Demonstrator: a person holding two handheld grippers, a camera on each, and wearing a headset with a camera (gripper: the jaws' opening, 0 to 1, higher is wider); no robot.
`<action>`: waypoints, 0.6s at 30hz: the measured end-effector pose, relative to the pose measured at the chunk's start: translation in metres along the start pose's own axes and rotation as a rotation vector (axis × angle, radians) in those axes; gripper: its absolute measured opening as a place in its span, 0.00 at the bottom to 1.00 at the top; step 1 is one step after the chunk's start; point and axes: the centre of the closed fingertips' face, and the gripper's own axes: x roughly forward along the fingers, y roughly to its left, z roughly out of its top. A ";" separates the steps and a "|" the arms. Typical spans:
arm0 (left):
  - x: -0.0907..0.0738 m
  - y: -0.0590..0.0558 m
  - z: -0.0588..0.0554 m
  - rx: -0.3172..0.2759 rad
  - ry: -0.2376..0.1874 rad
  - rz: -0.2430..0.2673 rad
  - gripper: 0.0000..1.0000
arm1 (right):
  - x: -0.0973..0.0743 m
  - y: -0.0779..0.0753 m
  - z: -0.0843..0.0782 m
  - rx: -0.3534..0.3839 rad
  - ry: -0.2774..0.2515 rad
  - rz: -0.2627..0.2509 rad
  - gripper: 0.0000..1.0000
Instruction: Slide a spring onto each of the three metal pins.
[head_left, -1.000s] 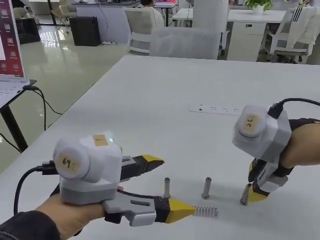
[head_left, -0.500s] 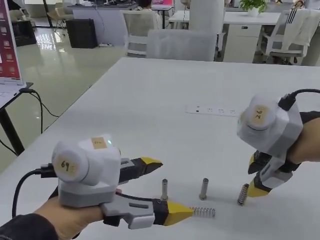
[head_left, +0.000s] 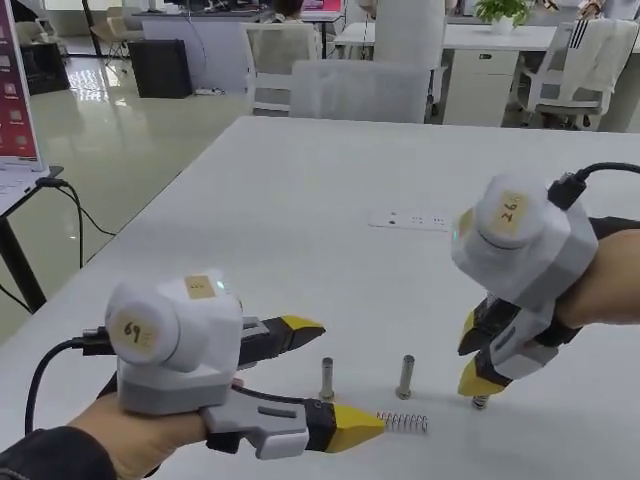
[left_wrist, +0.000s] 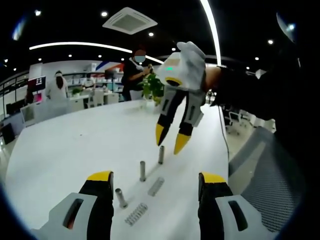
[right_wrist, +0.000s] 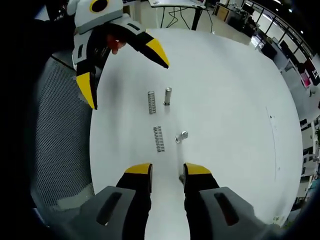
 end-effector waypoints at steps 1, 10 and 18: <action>0.000 0.000 0.000 0.000 0.000 0.000 0.64 | 0.003 0.001 0.001 0.001 -0.001 0.006 0.22; 0.000 0.000 -0.001 0.002 0.005 -0.001 0.64 | 0.033 0.008 0.000 -0.016 0.017 0.043 0.20; 0.001 0.000 -0.002 0.000 0.011 -0.002 0.64 | 0.058 0.010 -0.001 -0.033 0.021 0.067 0.17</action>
